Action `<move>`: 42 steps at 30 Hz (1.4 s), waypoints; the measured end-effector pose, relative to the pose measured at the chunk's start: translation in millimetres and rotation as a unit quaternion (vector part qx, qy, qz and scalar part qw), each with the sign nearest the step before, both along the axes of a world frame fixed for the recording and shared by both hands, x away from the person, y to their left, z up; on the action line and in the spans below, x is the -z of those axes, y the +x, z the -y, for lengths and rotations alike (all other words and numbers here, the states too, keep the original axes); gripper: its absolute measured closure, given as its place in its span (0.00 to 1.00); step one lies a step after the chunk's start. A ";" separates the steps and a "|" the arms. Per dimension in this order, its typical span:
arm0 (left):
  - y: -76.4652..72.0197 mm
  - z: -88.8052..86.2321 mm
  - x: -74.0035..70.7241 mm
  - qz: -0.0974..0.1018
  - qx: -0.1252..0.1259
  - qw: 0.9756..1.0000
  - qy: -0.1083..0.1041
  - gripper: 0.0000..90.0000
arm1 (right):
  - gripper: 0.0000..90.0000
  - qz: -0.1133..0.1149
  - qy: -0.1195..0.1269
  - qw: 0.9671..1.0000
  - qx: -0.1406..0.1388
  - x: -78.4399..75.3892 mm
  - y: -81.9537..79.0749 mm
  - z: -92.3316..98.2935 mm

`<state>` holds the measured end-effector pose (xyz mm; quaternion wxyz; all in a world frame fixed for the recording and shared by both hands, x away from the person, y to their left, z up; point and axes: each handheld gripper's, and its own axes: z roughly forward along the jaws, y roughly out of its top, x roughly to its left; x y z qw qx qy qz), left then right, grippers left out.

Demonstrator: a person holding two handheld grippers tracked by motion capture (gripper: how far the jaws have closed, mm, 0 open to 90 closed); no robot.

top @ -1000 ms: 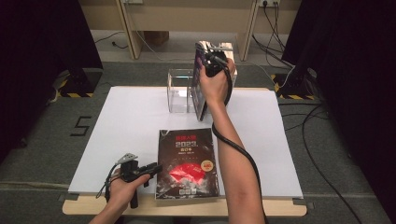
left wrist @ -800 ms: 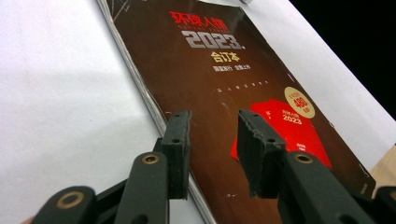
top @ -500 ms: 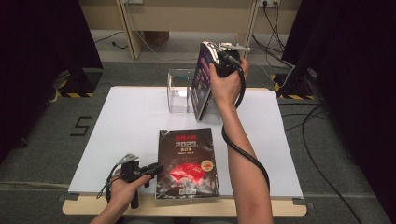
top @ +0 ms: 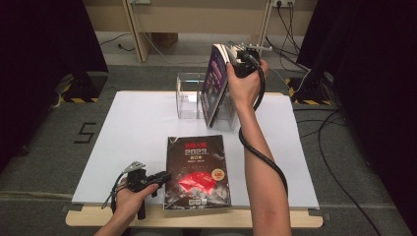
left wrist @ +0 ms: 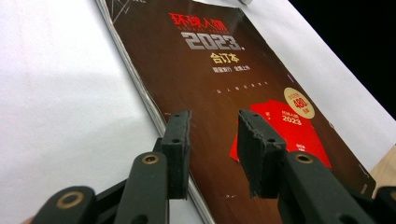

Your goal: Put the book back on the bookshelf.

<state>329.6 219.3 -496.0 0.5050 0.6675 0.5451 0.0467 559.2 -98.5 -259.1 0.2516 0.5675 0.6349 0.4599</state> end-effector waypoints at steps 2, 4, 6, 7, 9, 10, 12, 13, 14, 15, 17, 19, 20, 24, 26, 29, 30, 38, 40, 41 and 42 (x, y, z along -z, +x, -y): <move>0.1 -0.5 0.1 0.000 -0.001 1.000 0.000 0.72 | 0.67 -0.002 -0.004 1.000 0.000 0.2 1.8 -2.8; 0.0 -0.9 -0.1 0.000 -0.001 1.000 -0.001 0.72 | 0.67 -0.010 -0.012 1.000 0.004 1.2 4.4 -4.8; 0.0 -1.1 -0.4 0.001 -0.001 1.000 -0.002 0.72 | 0.67 -0.023 -0.013 1.000 0.000 3.4 8.0 -7.4; 0.0 -1.3 -0.6 0.000 -0.001 1.000 -0.001 0.72 | 0.67 -0.028 -0.019 0.999 0.000 4.8 10.2 -9.5; -0.1 -1.1 -0.4 -0.001 0.000 1.000 -0.001 0.72 | 0.68 -0.036 -0.024 0.999 -0.002 6.7 13.2 -13.0; -0.1 -1.2 -0.4 -0.001 0.000 1.000 -0.001 0.72 | 0.68 -0.038 -0.028 0.999 -0.002 7.5 14.8 -15.0; 0.1 -1.2 -0.3 -0.002 0.001 1.000 0.000 0.72 | 0.70 -0.042 -0.039 0.998 -0.001 8.9 17.5 -19.3; 0.3 -1.2 -0.3 -0.002 0.000 1.000 -0.001 0.72 | 0.71 -0.044 -0.043 0.998 0.000 9.3 18.5 -22.0; 0.5 -1.4 -0.3 -0.002 0.001 1.000 0.000 0.72 | 0.72 -0.043 -0.053 0.998 0.000 9.6 19.1 -25.0; 0.7 -1.4 -0.3 -0.003 0.001 1.000 -0.001 0.72 | 0.72 -0.042 -0.058 0.997 -0.003 9.5 19.4 -28.3; 0.9 -1.8 0.0 -0.003 0.001 1.000 -0.001 0.72 | 0.72 -0.040 -0.061 0.997 -0.012 9.3 20.3 -34.9; 0.7 -2.3 0.0 -0.003 0.000 1.000 -0.001 0.72 | 0.72 -0.038 -0.064 0.997 -0.019 8.7 20.6 -40.8; 0.6 -2.5 -0.1 -0.002 -0.001 1.000 -0.002 0.72 | 0.72 -0.038 -0.066 0.997 -0.022 8.3 21.0 -44.1; 0.3 -3.1 -0.2 -0.003 -0.001 1.000 -0.002 0.72 | 0.72 -0.047 -0.071 0.996 -0.028 9.5 26.0 -53.9; 0.3 -3.3 -0.1 -0.003 -0.001 1.000 -0.002 0.72 | 0.72 -0.053 -0.073 0.996 -0.027 11.1 28.9 -56.2; 0.7 -3.4 0.0 -0.003 0.000 1.000 -0.004 0.72 | 0.74 -0.059 -0.078 0.995 -0.026 12.9 33.1 -58.9; 0.8 -3.5 0.0 -0.003 0.000 1.000 -0.003 0.72 | 0.75 -0.067 -0.081 0.994 -0.027 13.3 35.4 -59.7; 1.2 -3.5 1.8 -0.006 0.001 1.000 -0.002 0.72 | 0.80 -0.089 -0.083 0.992 -0.026 12.6 44.1 -61.9; 0.7 -2.6 2.1 -0.008 0.003 1.000 -0.001 0.72 | 0.81 -0.091 -0.086 0.992 -0.023 12.3 45.1 -61.3; 0.6 -2.2 2.3 -0.008 0.002 1.000 -0.002 0.72 | 0.82 -0.092 -0.086 0.992 -0.021 12.4 45.1 -61.1; 0.5 -2.2 2.2 -0.007 0.002 1.000 -0.001 0.72 | 0.83 -0.093 -0.085 0.992 -0.017 12.5 44.9 -60.9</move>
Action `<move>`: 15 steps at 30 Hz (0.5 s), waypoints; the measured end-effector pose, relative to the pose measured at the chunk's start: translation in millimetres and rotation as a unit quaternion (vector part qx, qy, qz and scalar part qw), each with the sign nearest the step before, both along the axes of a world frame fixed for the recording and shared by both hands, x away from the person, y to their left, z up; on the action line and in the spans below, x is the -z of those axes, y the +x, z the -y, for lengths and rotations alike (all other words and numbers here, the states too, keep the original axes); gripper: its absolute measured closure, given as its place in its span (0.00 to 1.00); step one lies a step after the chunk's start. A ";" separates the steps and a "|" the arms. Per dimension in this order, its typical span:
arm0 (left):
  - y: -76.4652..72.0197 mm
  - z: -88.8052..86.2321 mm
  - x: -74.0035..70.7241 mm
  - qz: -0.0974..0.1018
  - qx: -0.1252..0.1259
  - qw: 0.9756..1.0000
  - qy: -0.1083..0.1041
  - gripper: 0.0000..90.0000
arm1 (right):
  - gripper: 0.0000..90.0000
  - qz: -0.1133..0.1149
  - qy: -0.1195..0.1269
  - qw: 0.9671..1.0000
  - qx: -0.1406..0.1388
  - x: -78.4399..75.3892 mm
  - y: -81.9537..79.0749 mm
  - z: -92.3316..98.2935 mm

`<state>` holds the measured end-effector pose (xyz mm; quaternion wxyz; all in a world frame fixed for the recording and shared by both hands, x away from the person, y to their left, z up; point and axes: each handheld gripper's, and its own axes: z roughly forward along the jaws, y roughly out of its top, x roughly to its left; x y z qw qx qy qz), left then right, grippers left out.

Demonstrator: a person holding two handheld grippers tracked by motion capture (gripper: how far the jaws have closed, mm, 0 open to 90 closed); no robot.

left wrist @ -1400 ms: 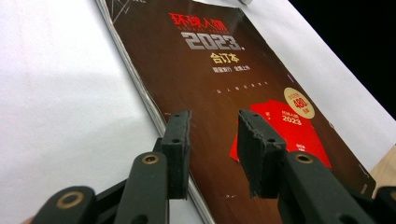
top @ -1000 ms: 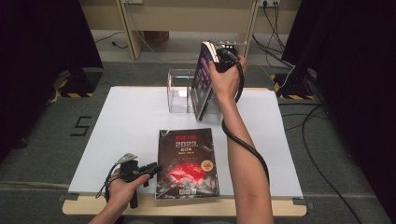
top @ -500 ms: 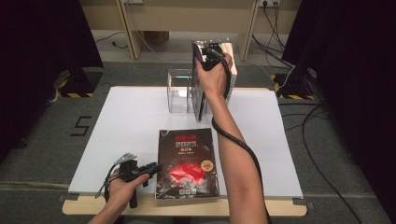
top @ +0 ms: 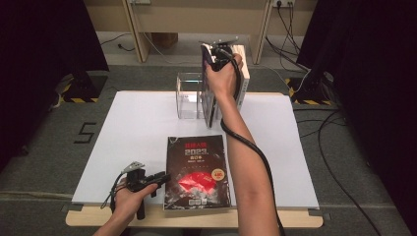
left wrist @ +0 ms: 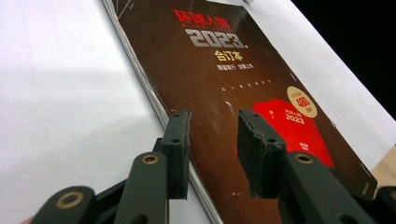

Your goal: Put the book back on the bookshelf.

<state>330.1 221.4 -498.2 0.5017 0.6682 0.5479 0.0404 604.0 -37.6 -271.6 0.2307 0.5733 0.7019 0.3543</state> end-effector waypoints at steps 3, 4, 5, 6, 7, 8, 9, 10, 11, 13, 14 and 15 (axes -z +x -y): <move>0.1 0.1 -0.5 0.001 0.000 1.000 0.000 0.72 | 0.85 0.008 -0.005 1.000 0.008 1.1 -0.5 1.4; 0.3 0.0 -0.4 0.001 0.000 1.000 0.000 0.72 | 0.85 0.014 -0.002 1.000 0.009 2.0 -0.8 1.7; 0.3 0.0 -0.1 0.000 0.000 1.000 0.000 0.72 | 0.85 0.018 -0.001 1.000 0.009 2.7 -1.6 1.6; 0.3 -0.3 0.5 0.000 0.001 1.000 0.001 0.72 | 0.85 0.025 -0.002 1.000 0.010 3.8 -2.4 1.3; 0.4 -0.4 1.3 0.000 0.001 1.000 0.001 0.72 | 0.85 0.031 -0.002 0.999 0.012 4.8 -3.1 0.8; 0.4 -0.4 1.8 -0.003 0.002 1.000 0.002 0.72 | 0.85 0.036 -0.003 0.999 0.011 5.4 -3.8 0.9; 0.6 -0.2 2.5 -0.003 0.001 1.000 0.000 0.72 | 0.85 0.042 -0.004 0.999 0.014 6.0 -4.4 1.2; 0.7 -0.3 2.5 -0.003 0.002 1.000 0.000 0.72 | 0.85 0.050 -0.006 0.999 0.016 6.7 -4.8 1.5; 0.8 -0.5 2.2 -0.003 0.003 1.000 0.001 0.72 | 0.85 0.055 -0.009 0.998 0.020 6.7 -5.6 1.7; 1.2 -0.9 1.7 0.000 0.000 1.000 -0.002 0.72 | 0.85 0.071 -0.009 0.997 0.032 6.4 -7.5 4.3; 1.5 -1.3 1.7 0.001 0.001 1.000 0.000 0.72 | 0.85 0.077 -0.002 0.996 0.038 5.9 -9.0 6.7; 1.6 -1.4 1.8 0.000 0.002 1.000 0.000 0.72 | 0.85 0.084 0.001 0.996 0.044 5.8 -10.7 8.2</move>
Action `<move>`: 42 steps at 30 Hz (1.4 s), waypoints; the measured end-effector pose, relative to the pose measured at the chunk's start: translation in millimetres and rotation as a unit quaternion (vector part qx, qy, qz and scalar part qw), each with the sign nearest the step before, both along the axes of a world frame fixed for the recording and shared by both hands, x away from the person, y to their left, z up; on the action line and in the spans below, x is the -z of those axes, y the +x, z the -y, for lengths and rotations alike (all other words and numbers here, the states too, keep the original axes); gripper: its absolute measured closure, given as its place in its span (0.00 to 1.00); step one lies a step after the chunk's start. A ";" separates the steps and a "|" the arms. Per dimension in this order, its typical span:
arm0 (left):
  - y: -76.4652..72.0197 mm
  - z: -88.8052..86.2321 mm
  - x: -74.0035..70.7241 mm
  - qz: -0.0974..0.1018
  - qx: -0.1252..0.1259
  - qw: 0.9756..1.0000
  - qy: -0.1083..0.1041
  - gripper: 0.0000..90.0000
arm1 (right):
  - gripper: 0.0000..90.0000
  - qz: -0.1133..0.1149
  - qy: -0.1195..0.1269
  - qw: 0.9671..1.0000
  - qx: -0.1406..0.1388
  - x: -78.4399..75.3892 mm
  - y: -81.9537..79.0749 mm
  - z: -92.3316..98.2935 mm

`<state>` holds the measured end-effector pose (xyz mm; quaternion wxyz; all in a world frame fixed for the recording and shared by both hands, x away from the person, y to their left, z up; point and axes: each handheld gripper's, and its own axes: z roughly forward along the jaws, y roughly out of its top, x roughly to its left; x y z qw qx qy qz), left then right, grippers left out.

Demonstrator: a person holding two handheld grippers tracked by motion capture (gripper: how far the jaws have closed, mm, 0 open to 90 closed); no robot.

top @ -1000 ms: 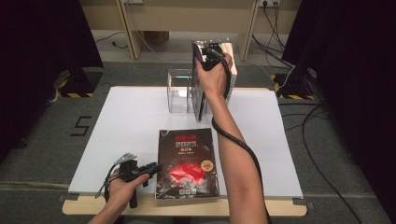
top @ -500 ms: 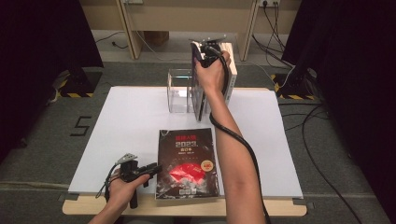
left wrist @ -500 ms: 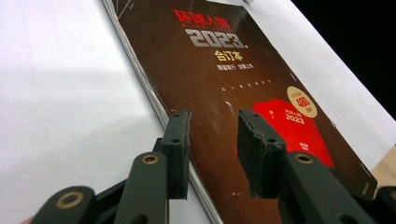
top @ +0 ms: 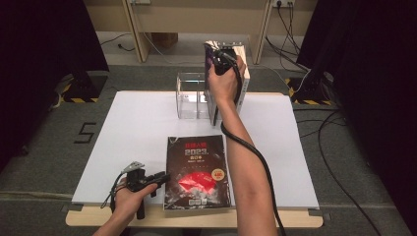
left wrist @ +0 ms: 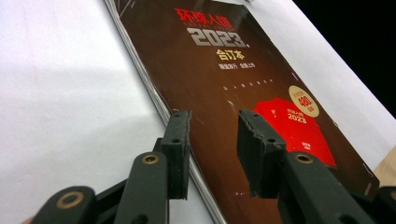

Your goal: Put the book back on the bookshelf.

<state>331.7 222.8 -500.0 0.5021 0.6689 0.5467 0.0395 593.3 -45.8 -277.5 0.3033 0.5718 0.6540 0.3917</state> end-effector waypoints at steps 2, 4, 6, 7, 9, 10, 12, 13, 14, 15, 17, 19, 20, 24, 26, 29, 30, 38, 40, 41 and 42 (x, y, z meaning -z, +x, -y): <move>0.0 0.3 0.2 0.000 0.000 1.000 -0.001 0.72 | 0.85 0.012 0.005 1.000 0.007 0.8 -2.6 1.4; -0.9 1.4 1.2 -0.001 0.002 1.000 0.001 0.72 | 0.85 0.012 0.004 1.000 0.016 2.7 -5.3 1.2; -1.6 1.3 1.0 0.000 0.002 1.000 0.001 0.72 | 0.85 0.010 0.001 1.000 0.023 9.5 -4.8 0.6; -1.9 1.0 0.7 0.001 0.002 1.000 0.002 0.72 | 0.85 0.015 -0.002 1.000 0.025 12.4 -5.2 0.5; -1.9 0.2 0.3 0.002 0.000 1.000 0.002 0.72 | 0.84 0.013 -0.002 1.000 0.024 12.8 -5.2 1.4; -1.6 -0.2 0.4 0.001 0.000 1.000 0.002 0.72 | 0.84 0.011 -0.001 1.000 0.020 12.5 -5.0 1.9; -1.3 0.1 0.3 0.001 0.001 1.000 0.003 0.72 | 0.83 0.011 -0.001 1.000 0.016 12.7 -5.2 2.8; -1.3 0.7 0.4 0.002 0.001 1.000 0.003 0.72 | 0.82 0.012 -0.004 1.000 0.014 12.9 -5.4 3.3; -1.3 1.3 0.5 0.002 0.001 1.000 0.003 0.72 | 0.81 0.013 -0.003 1.000 0.012 13.3 -5.5 3.6; -1.4 1.6 0.6 0.002 0.002 1.000 0.003 0.72 | 0.80 0.010 -0.003 1.000 0.010 13.6 -5.4 4.1; -1.8 2.1 0.9 0.002 0.002 1.000 0.004 0.72 | 0.78 0.008 0.002 1.000 0.006 13.7 -5.5 5.3; -1.8 2.0 1.2 0.002 0.003 1.000 0.006 0.71 | 0.76 0.006 0.004 1.000 0.000 13.3 -6.2 5.8; -1.8 2.1 1.3 0.002 0.003 1.000 0.007 0.71 | 0.75 0.006 0.005 1.000 -0.002 13.2 -6.7 6.1; -2.3 2.7 0.7 0.004 0.003 1.000 0.007 0.71 | 0.73 0.005 0.013 1.000 -0.005 13.3 -10.0 7.3; -2.5 2.7 0.5 0.004 0.003 1.000 0.008 0.71 | 0.72 0.007 0.012 1.000 -0.008 13.8 -11.2 8.1; -2.7 3.2 0.4 0.007 0.003 1.000 0.008 0.71 | 0.72 0.007 0.018 1.000 -0.009 12.5 -14.0 9.1; -2.7 3.4 0.4 0.007 0.003 1.000 0.008 0.70 | 0.71 0.010 0.017 1.000 -0.011 12.0 -14.9 9.7; -2.9 4.4 -0.3 0.008 0.002 1.000 0.010 0.70 | 0.70 0.012 0.027 0.999 -0.016 6.3 -22.2 12.9; -2.9 4.4 -0.4 0.008 0.002 1.000 0.011 0.69 | 0.69 0.011 0.029 0.999 -0.017 6.0 -24.3 13.1; -2.9 4.5 -0.4 0.008 0.002 1.000 0.010 0.69 | 0.69 0.012 0.029 0.999 -0.018 6.0 -25.2 13.5; -3.0 4.6 -0.5 0.009 0.002 1.000 0.011 0.69 | 0.69 0.013 0.030 0.999 -0.018 5.9 -26.1 14.0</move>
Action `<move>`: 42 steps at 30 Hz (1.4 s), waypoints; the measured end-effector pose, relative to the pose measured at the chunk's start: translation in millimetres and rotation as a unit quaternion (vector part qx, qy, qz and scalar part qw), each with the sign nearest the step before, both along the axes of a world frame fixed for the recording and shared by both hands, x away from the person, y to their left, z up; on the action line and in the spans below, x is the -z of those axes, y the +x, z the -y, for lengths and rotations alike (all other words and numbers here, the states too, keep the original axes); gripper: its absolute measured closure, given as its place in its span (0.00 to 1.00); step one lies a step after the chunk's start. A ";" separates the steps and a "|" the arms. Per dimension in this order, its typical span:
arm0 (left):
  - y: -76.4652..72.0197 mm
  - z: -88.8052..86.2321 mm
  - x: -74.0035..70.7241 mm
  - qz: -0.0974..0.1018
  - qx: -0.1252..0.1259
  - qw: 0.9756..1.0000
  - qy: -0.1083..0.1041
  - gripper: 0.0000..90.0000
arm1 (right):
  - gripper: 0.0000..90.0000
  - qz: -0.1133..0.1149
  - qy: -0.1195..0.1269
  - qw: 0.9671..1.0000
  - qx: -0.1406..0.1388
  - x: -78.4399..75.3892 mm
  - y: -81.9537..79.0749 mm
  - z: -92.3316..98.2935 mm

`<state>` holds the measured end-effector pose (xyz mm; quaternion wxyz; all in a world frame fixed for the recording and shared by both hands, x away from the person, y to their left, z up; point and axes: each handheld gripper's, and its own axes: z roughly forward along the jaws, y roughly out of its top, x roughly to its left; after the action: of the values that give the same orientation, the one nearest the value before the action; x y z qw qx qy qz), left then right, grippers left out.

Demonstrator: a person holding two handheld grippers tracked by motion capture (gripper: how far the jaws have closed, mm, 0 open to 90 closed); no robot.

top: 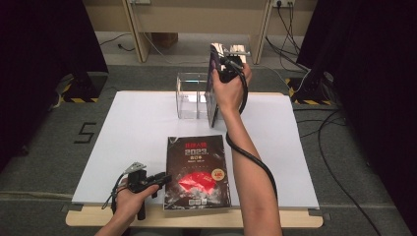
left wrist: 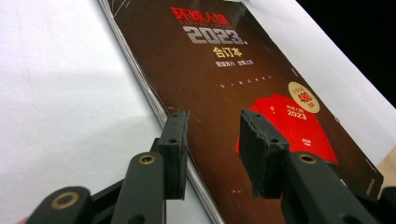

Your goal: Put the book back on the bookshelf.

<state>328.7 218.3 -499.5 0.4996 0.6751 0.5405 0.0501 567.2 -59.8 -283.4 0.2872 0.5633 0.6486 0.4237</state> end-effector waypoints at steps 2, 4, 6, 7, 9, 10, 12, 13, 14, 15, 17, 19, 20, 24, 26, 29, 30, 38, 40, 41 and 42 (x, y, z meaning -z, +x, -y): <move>-0.2 0.1 -0.2 0.002 0.001 1.000 0.000 0.69 | 0.69 -0.003 0.005 1.000 -0.001 -0.1 -2.1 0.7; -0.2 0.3 -0.5 0.003 0.001 1.000 0.000 0.69 | 0.69 -0.003 0.005 1.000 -0.003 0.0 -4.1 1.7; -0.2 0.5 -0.5 0.003 0.001 1.000 0.000 0.69 | 0.69 -0.002 0.006 1.000 -0.005 -0.1 -6.0 2.7; -0.3 0.7 -0.7 0.002 0.000 1.000 0.001 0.69 | 0.68 -0.002 0.006 1.000 -0.005 -0.2 -7.3 2.9; -0.3 1.0 -0.8 0.003 0.000 1.000 0.001 0.69 | 0.68 -0.003 0.008 1.000 -0.008 -0.4 -9.2 3.2; -0.3 1.0 -0.8 0.003 0.000 1.000 0.002 0.69 | 0.68 -0.003 0.008 1.000 -0.008 -0.5 -9.9 3.4; -0.2 0.9 -0.9 0.003 -0.001 1.000 0.002 0.69 | 0.68 -0.003 0.011 1.000 -0.011 -0.9 -11.5 3.6; -0.2 0.8 -1.0 0.003 -0.001 1.000 0.001 0.69 | 0.68 -0.003 0.011 1.000 -0.012 -1.1 -12.4 4.0; -0.1 0.7 -1.0 0.003 -0.001 1.000 0.001 0.69 | 0.67 -0.004 0.011 1.000 -0.011 -1.3 -13.2 4.0; 0.0 0.6 -1.0 0.004 -0.001 1.000 0.002 0.69 | 0.67 -0.003 0.011 1.000 -0.012 -1.4 -13.9 4.1; 0.3 0.2 -0.8 0.005 -0.001 1.000 0.002 0.68 | 0.67 -0.004 0.013 1.000 -0.014 -1.8 -15.6 5.0; 0.2 0.2 -1.1 0.004 -0.002 1.000 0.003 0.68 | 0.67 -0.005 0.015 1.000 -0.013 -2.4 -17.1 5.6; 0.1 0.3 -1.2 0.005 -0.003 1.000 0.003 0.68 | 0.67 -0.005 0.015 1.000 -0.015 -2.6 -17.7 6.2; 0.0 0.9 -1.2 0.006 -0.003 1.000 0.004 0.68 | 0.67 -0.004 0.014 1.000 -0.018 -3.4 -21.5 7.5; -0.1 1.2 -1.2 0.005 -0.002 1.000 0.005 0.68 | 0.67 -0.005 0.015 1.000 -0.018 -3.2 -22.7 7.6; -0.1 0.9 -1.3 0.005 0.000 1.000 0.006 0.67 | 0.66 -0.004 0.014 1.000 -0.019 -2.9 -24.2 8.6; 0.0 0.7 -1.4 0.006 -0.001 1.000 0.007 0.67 | 0.66 -0.005 0.015 1.000 -0.020 -3.3 -25.0 8.9; 0.3 0.4 -2.2 0.007 -0.002 1.000 0.006 0.66 | 0.65 -0.005 0.015 1.000 -0.024 -3.1 -30.5 11.3; 0.2 0.3 -2.5 0.008 -0.003 1.000 0.006 0.66 | 0.65 -0.003 0.013 1.000 -0.025 -3.2 -32.3 12.4; 0.2 0.2 -2.5 0.008 -0.003 1.000 0.006 0.66 | 0.65 -0.003 0.015 1.000 -0.026 -3.4 -33.9 12.9; 0.2 0.2 -2.5 0.008 -0.004 1.000 0.006 0.66 | 0.64 -0.004 0.015 1.000 -0.027 -3.4 -35.0 13.6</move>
<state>329.0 218.0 -497.0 0.4997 0.6757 0.5386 0.0606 532.2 -73.4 -280.0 0.2648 0.5518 0.6578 0.4390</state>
